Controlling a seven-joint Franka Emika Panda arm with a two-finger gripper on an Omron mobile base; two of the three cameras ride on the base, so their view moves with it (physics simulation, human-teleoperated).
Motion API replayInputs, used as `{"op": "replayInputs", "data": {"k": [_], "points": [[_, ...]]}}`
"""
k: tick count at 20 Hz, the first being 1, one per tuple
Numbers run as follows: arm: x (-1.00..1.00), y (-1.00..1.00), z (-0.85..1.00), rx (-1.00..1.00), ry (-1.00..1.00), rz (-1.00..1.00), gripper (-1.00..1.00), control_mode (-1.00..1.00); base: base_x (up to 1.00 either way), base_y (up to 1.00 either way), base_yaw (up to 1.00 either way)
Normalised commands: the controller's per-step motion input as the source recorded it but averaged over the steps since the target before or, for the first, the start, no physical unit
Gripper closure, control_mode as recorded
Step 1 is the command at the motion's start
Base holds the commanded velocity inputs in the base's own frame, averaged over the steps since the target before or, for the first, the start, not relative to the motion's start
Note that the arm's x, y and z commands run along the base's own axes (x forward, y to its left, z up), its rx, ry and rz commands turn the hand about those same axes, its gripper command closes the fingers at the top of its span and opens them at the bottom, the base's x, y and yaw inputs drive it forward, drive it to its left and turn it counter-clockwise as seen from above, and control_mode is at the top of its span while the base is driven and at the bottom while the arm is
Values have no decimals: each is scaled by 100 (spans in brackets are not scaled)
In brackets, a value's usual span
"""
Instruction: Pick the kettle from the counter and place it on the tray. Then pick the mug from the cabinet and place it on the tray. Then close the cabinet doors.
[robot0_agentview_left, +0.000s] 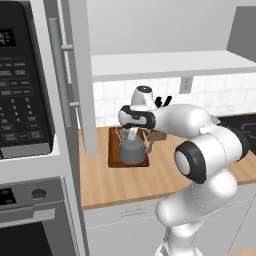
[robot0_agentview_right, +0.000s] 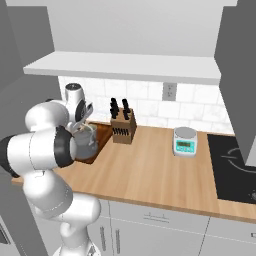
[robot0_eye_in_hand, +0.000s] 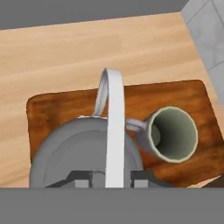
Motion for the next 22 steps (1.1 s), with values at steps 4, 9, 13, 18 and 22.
{"op": "replayInputs", "data": {"k": [4, 9, 13, 18, 22], "points": [[0, 0, 0, 0, -2, 0, -100, -100, 0, 0, 0], [-18, 0, 11, 0, -2, 0, -100, -100, 0, 0, 0], [-24, 0, 36, 0, -7, 0, -100, -100, 0, 0, 0], [-33, 0, 41, 0, -12, 0, -100, -100, 0, 0, 0], [-67, 4, 33, 0, -18, 0, -100, -100, 0, 0, 0]]}}
